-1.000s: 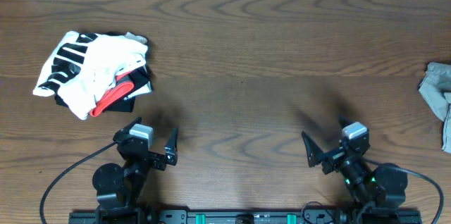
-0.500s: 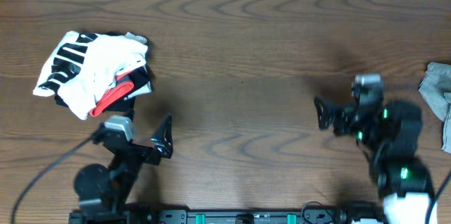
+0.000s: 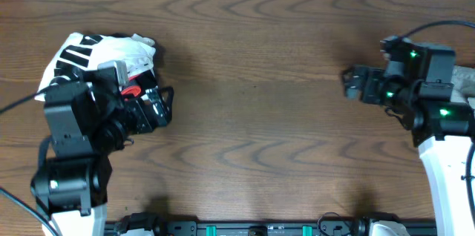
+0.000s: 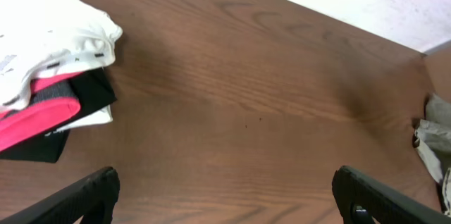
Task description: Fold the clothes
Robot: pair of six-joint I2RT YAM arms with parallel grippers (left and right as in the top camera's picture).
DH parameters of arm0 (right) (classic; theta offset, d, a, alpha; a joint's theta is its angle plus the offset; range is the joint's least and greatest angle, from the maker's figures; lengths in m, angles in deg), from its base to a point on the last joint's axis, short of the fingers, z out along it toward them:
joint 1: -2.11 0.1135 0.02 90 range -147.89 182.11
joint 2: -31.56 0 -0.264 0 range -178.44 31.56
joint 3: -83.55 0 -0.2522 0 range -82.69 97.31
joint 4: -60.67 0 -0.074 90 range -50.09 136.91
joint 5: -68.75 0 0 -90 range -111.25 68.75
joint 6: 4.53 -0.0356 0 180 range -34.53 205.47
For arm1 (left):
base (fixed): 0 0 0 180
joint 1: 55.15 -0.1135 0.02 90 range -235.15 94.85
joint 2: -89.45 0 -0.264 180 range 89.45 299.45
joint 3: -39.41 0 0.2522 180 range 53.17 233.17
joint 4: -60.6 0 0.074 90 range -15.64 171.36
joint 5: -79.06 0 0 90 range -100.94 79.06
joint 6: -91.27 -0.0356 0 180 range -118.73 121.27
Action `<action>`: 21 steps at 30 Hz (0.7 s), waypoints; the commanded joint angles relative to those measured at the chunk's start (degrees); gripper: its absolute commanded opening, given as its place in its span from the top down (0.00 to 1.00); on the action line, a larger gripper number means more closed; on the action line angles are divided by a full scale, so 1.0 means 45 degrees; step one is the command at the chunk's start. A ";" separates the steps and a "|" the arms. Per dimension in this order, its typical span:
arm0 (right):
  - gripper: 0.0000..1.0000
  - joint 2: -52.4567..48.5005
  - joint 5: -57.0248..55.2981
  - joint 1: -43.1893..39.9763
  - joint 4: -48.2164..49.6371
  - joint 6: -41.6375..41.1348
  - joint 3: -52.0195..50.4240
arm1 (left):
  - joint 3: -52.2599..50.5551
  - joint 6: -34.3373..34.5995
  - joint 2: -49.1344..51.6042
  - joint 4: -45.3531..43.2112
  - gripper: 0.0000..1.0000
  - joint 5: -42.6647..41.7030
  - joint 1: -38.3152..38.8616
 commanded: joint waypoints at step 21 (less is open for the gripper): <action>0.08 -0.3959 -0.3546 -0.8850 0.2220 -0.4396 0.0607 | 0.0442 -0.0015 0.0272 0.0097 0.02 -0.0466 0.0049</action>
